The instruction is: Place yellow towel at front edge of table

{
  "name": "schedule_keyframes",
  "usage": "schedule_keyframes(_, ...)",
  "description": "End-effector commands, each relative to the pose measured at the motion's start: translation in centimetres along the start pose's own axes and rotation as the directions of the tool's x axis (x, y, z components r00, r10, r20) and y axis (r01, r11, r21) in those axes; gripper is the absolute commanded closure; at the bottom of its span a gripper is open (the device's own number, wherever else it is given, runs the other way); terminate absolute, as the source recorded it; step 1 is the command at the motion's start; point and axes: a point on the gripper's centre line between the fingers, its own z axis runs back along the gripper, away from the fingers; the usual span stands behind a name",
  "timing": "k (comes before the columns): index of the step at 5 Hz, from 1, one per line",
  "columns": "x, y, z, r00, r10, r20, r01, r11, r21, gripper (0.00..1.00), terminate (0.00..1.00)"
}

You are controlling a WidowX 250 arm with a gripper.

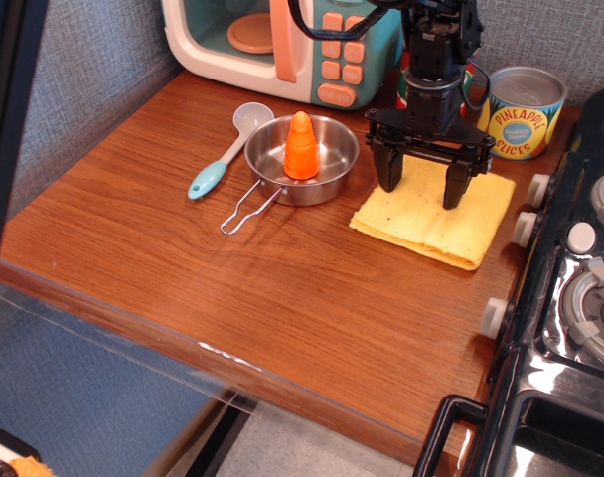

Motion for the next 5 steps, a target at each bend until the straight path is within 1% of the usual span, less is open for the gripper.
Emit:
schedule_keyframes(1,0.2,-0.7,-0.1,0.998,-0.040,0.040,0.039,0.999,0.030,0.00,0.00)
schedule_keyframes(2,-1.1,0.0,-0.6,0.999,-0.049,0.023,0.048,0.997,0.056,0.00,0.00)
schedule_keyframes(3,-2.8,0.7,-1.0,0.998,-0.058,-0.009,0.059,0.997,0.052,0.00,0.00)
schedule_keyframes(4,-5.2,1.9,-0.9,0.996,-0.084,-0.025,0.085,0.996,0.038,0.00,0.00)
schedule_keyframes(5,-7.6,3.1,-1.3,0.994,-0.098,-0.049,0.099,0.995,0.015,0.00,0.00)
